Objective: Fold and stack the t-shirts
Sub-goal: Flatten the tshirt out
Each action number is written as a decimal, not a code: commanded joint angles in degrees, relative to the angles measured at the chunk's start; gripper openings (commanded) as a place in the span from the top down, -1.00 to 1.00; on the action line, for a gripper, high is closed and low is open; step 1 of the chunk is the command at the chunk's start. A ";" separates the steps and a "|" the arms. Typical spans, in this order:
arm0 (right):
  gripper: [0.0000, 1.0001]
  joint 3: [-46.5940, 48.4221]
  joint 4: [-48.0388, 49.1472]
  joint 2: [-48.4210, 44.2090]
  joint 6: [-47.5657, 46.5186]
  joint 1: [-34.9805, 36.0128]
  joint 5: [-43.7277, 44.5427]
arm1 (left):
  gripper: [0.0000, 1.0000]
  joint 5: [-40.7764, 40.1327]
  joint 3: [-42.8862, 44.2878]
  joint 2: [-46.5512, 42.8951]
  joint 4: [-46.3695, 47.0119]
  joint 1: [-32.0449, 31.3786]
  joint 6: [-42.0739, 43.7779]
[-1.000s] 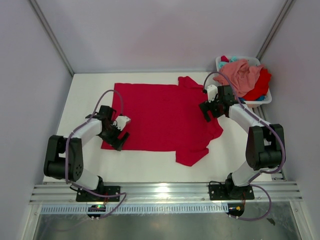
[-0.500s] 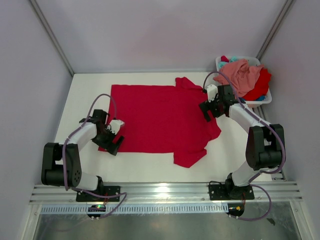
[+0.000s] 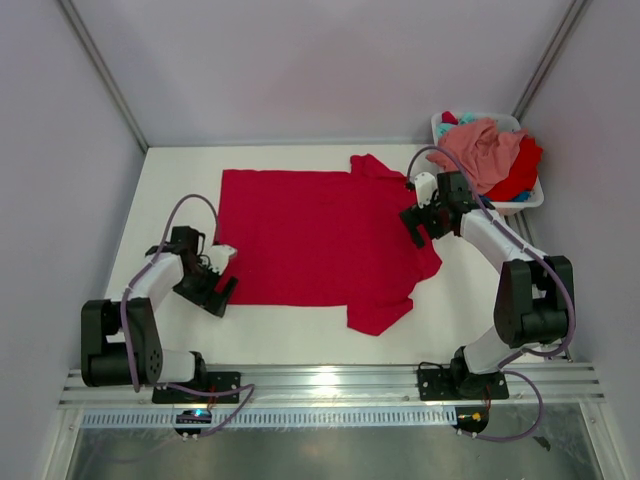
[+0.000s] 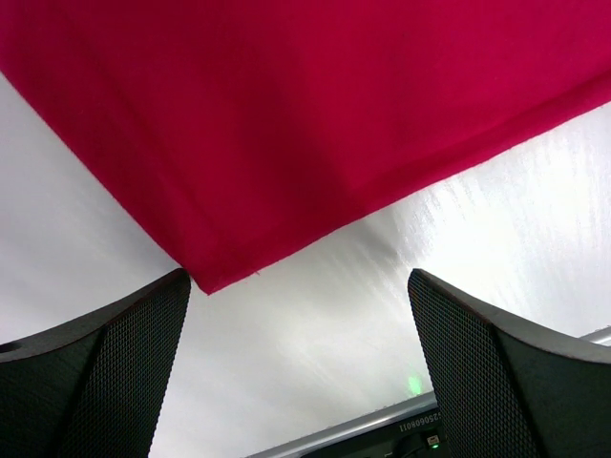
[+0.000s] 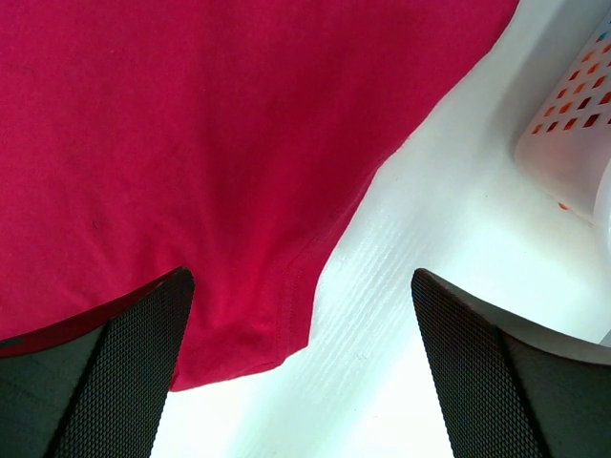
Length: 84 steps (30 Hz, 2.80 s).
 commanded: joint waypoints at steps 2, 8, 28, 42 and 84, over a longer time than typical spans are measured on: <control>-0.99 1.61 -0.52 -1.73 -0.15 0.26 -0.44 | -0.96 0.57 -0.45 -2.62 -1.80 2.10 1.77; -0.99 -0.59 0.62 -1.65 -0.85 0.26 -2.01 | -0.97 -0.04 -1.68 -4.12 -0.14 3.95 2.56; -0.99 -10.08 7.48 -2.52 -7.01 0.26 1.58 | -0.98 -6.11 -2.64 -3.58 18.05 4.65 -2.10; -0.99 -12.81 8.01 -6.65 -8.68 0.26 9.75 | -0.98 -9.36 -6.87 -11.42 23.60 6.06 -3.85; -0.91 44.74 -5.95 29.10 -3.49 1.93 -31.30 | -0.98 4.88 94.36 59.85 -5.49 -12.13 -17.83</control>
